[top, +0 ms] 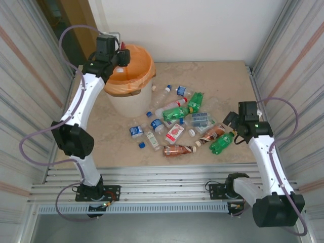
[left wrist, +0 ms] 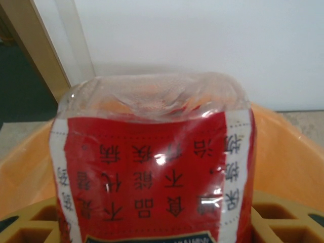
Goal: Put the plastic bottles in the bin
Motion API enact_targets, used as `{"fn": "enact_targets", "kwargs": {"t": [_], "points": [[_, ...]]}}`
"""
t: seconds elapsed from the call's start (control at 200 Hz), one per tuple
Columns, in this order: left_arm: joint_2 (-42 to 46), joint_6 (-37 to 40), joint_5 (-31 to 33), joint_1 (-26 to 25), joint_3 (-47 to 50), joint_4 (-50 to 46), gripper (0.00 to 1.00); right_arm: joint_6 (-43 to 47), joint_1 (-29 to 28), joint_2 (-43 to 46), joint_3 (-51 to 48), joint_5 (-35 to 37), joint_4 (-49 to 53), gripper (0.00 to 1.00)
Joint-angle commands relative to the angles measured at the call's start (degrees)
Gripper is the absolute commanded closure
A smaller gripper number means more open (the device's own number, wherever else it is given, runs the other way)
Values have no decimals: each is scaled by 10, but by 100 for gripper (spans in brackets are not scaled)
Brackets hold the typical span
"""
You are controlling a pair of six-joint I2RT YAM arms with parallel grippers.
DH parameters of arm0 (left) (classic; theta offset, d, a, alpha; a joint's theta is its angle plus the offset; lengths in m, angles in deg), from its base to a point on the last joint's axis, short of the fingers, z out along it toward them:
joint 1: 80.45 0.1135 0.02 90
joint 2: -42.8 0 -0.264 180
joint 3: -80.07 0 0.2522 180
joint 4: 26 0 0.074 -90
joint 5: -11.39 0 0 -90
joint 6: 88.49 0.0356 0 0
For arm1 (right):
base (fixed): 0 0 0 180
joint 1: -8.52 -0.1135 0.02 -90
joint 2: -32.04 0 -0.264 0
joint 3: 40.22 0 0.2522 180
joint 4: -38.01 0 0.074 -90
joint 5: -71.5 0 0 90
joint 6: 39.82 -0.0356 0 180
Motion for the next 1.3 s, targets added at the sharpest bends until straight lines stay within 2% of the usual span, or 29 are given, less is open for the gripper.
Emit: {"fn": "enact_targets", "kwargs": {"t": [0.0,0.235,0.611,0.766,1.067,1.297], "points": [[-2,4,-18,6,-7,-1,56,-48,8,32,-31,-25,38,2],[-16,1,-18,7,9,1,44,-74,24,67,-97,-63,15,2],[-20,-8,-23,7,8,-11,19,-100,31,63,-145,-112,-19,2],[-4,-15,-30,7,6,-15,15,-104,31,53,-159,-126,-38,0],[62,-20,-43,-6,34,-17,1,-107,31,19,-185,-161,-90,12],[144,-19,-34,-31,92,2,1,-105,28,0,-198,-175,-122,17]]}}
